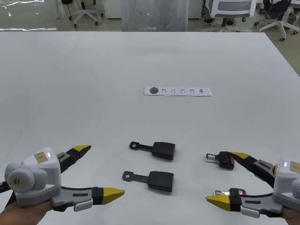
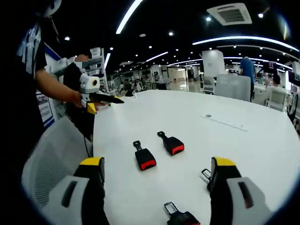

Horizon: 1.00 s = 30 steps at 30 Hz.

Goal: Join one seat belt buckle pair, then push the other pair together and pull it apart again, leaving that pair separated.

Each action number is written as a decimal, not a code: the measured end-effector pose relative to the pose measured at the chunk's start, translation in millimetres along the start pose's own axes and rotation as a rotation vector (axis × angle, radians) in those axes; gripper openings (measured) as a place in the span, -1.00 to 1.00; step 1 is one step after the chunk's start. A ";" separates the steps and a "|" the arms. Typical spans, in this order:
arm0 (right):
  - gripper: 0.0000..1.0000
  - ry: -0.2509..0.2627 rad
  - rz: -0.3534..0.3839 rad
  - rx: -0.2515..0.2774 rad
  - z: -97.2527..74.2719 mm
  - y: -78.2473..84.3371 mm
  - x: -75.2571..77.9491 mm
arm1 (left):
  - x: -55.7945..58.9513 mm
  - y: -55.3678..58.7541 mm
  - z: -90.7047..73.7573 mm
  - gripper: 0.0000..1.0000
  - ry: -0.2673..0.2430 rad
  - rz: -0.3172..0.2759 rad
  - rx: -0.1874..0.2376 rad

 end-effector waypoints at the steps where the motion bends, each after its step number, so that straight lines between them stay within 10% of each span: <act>1: 0.91 0.005 0.005 0.003 -0.6 0.3 0.5 | -1.3 -0.2 0.0 1.00 -0.015 -0.009 0.001; 18: 0.92 0.101 0.017 0.027 1.2 1.2 5.3 | -15.5 1.0 1.4 1.00 -0.178 -0.067 0.016; 30: 0.95 -0.015 -0.045 -0.022 5.1 0.2 -0.8 | -4.0 -6.3 2.1 1.00 -0.066 -0.021 0.024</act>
Point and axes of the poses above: the centre of the closed fingertips' face, and the gripper's own axes: z roughly forward along the fingers, x roughly to its right, y roughly out of its underside, the point moved 4 cm from there along -z, roughly backward along the fingers, and after that the axes turned 11 degrees about -y, right-handed, at the moved point
